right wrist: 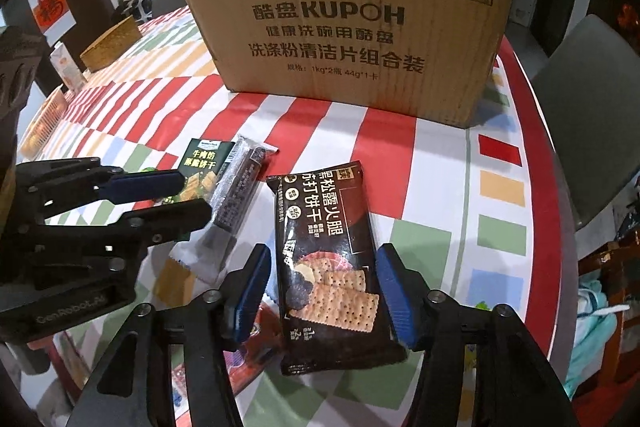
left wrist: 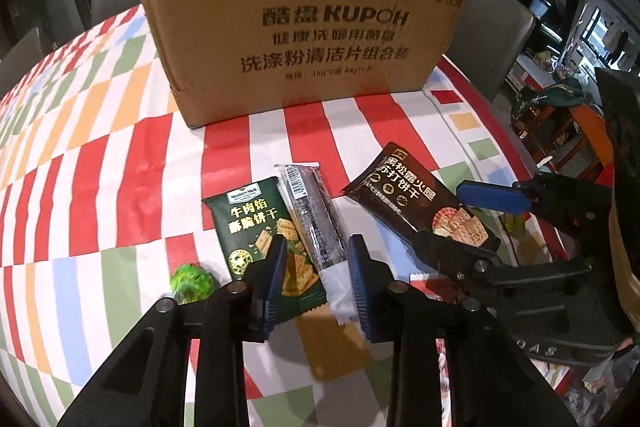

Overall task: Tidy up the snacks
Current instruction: 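Grasp the grey bar with left tool while right tool grasps dark cracker pack, then carry both snacks over the box and open both tools to drop them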

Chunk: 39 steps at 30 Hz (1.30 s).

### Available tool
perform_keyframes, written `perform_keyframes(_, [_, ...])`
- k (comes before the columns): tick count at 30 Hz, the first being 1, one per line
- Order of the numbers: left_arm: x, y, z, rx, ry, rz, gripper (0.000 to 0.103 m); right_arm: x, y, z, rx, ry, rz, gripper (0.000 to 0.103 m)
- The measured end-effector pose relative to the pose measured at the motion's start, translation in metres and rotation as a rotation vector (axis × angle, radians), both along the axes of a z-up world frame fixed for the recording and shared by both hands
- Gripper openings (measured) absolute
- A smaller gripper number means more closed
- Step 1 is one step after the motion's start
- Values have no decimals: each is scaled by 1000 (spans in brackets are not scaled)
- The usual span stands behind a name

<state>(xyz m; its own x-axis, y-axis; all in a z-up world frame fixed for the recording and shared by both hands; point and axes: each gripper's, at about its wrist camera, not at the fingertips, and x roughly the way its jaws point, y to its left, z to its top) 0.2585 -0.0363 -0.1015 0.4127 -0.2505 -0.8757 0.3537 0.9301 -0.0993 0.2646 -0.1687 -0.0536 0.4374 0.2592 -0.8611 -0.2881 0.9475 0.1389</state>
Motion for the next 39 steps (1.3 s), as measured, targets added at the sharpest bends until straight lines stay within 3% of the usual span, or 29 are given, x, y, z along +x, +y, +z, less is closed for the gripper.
perform_keyframes(14, [22, -13, -10, 5, 35, 14, 25, 13, 3, -12, -30, -12, -4, 57])
perform_keyframes(17, [26, -14, -13, 5, 44, 20, 25, 15, 4, -12, -50, -22, -7, 52])
perform_keyframes(26, [25, -11, -9, -1, 37, 46, 19, 14, -9, -11, -18, -24, -51, 51])
perform_keyframes(39, [-5, -5, 31, -43, -64, 53, 19, -1, -23, 34, 31, -124, -86, 51])
